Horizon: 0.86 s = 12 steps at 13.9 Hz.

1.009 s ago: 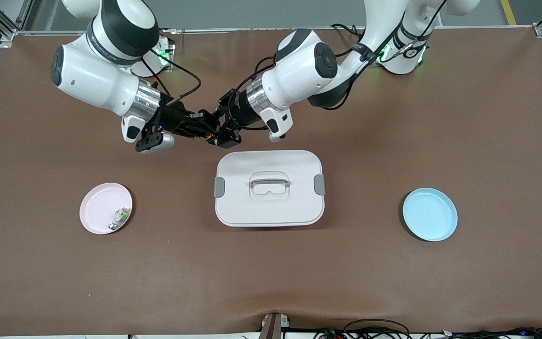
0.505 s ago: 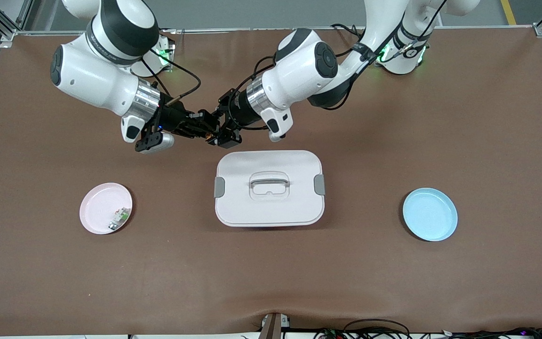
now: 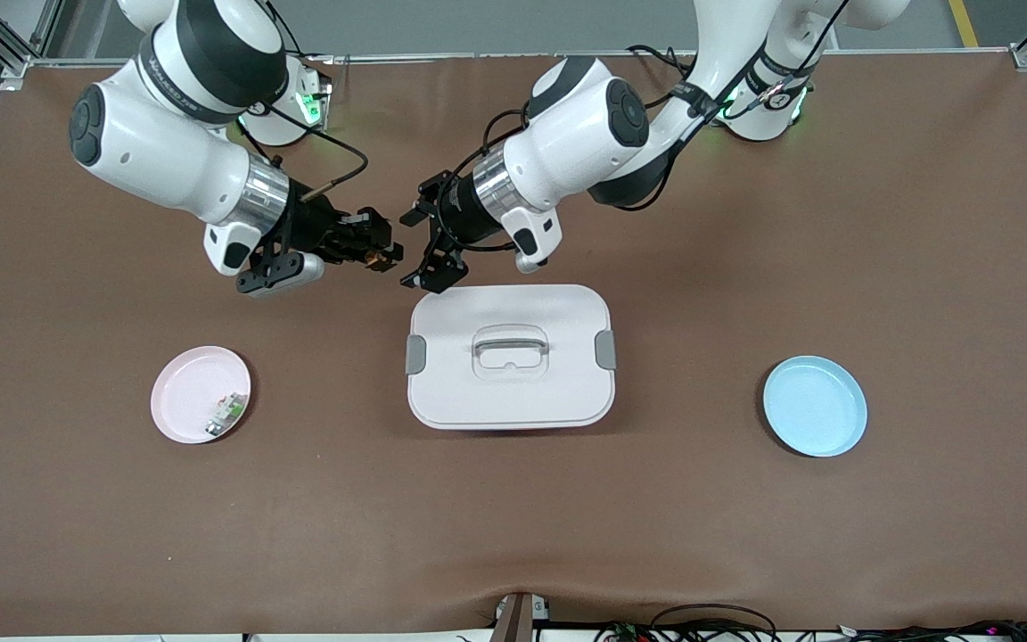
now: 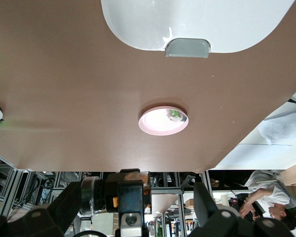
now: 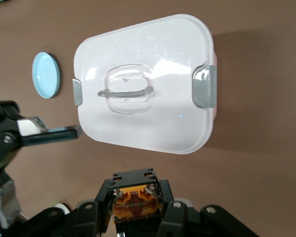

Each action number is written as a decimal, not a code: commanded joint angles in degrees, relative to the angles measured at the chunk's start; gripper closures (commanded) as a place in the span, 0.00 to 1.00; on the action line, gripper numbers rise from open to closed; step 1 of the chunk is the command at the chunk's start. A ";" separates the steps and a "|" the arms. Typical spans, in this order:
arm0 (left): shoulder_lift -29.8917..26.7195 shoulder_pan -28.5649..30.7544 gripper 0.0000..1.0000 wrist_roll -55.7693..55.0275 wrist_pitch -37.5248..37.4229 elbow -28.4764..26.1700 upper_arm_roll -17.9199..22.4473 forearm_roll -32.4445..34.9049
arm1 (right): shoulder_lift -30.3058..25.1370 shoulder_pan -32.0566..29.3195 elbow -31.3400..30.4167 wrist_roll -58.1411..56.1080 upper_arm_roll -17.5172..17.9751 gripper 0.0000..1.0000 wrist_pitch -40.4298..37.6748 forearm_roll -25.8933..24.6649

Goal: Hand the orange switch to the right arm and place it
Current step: 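Open the left gripper and withdraw while the right gripper carries the switch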

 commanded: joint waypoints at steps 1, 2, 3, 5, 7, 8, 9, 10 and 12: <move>-1.30 1.36 0.00 0.06 0.32 -0.66 0.16 1.23 | 1.44 -2.53 2.32 -4.23 0.42 1.00 -2.54 -2.95; -1.91 1.80 0.00 0.41 0.23 -1.19 0.16 1.23 | 1.79 -3.33 2.41 -7.64 0.42 1.00 -3.07 -3.91; -2.70 2.76 0.00 1.37 0.23 -2.06 0.16 1.23 | 1.88 -4.29 2.41 -12.29 0.34 1.00 -3.68 -5.40; -4.20 3.91 0.00 3.22 0.14 -3.99 0.07 1.23 | 2.50 -7.01 3.02 -23.26 0.34 1.00 -4.56 -9.26; -6.56 5.57 0.00 6.54 0.14 -7.59 0.16 1.23 | 3.90 -10.52 4.77 -33.47 0.34 1.00 -7.19 -16.10; -8.06 6.19 0.00 8.92 0.23 -9.87 0.16 1.32 | 4.95 -11.93 6.18 -37.43 0.34 1.00 -8.33 -19.96; -9.46 7.07 0.00 11.72 0.23 -12.42 0.25 2.19 | 6.01 -13.17 7.32 -41.13 0.34 1.00 -8.95 -23.13; -10.87 7.95 0.00 14.45 0.23 -15.14 0.16 4.37 | 7.06 -14.22 8.29 -45.77 0.34 1.00 -9.05 -25.95; -13.86 10.05 0.00 18.24 0.23 -20.06 0.16 7.63 | 8.91 -16.33 9.00 -53.43 0.34 1.00 -8.96 -27.73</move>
